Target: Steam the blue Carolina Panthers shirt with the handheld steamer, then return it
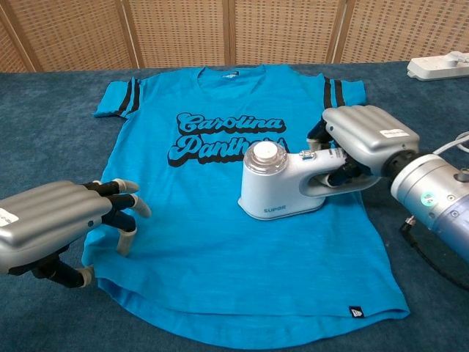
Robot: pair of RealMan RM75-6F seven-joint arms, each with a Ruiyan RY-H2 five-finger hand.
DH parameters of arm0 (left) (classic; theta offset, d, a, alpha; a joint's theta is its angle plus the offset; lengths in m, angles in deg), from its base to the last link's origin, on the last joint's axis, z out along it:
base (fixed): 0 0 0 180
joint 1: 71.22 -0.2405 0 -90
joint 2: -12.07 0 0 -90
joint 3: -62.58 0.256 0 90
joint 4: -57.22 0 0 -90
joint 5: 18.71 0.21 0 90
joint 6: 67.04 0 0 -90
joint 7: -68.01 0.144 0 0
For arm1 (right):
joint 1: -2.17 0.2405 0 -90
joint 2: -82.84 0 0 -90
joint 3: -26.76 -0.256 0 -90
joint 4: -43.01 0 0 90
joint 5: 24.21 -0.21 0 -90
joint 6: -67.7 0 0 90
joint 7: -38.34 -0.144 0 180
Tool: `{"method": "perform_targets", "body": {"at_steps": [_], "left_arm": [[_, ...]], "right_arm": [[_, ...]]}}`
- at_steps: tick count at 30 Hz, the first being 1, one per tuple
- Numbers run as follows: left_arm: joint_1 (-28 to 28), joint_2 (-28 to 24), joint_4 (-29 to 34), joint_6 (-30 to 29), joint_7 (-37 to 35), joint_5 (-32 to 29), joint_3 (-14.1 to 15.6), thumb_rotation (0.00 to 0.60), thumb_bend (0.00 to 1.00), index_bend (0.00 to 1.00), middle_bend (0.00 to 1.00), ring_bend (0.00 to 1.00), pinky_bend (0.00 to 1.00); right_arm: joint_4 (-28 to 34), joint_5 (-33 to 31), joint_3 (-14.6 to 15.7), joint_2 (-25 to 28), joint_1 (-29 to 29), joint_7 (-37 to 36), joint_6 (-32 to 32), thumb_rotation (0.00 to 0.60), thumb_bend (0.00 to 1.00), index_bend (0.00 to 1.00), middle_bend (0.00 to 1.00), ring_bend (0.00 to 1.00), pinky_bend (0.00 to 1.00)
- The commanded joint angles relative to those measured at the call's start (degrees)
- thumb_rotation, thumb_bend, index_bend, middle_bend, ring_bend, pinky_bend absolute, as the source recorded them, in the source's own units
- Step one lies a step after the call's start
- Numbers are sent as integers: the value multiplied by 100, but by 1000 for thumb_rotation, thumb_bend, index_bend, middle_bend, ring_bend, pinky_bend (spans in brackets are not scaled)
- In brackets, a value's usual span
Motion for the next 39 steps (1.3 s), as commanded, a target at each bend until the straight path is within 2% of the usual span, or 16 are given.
{"method": "perform_targets", "body": {"at_steps": [1, 21, 39], "left_arm": [[-7, -16, 4, -12, -9, -2, -1, 507, 452, 520, 189, 34, 139], [-19, -68, -33, -9, -139, 30, 6, 509, 452, 520, 189, 34, 140], [-28, -22, -9, -29, -32, 52, 1, 512, 453, 519, 189, 34, 140]], "right_arm": [[-26, -22, -9, -31, 17, 16, 30, 600, 341, 692, 684, 697, 610], [-284, -19, 22, -562, 234, 220, 231, 600, 341, 692, 682, 697, 609], [-152, -142, -38, 335, -158, 146, -80, 600, 341, 693, 682, 697, 606]]}}
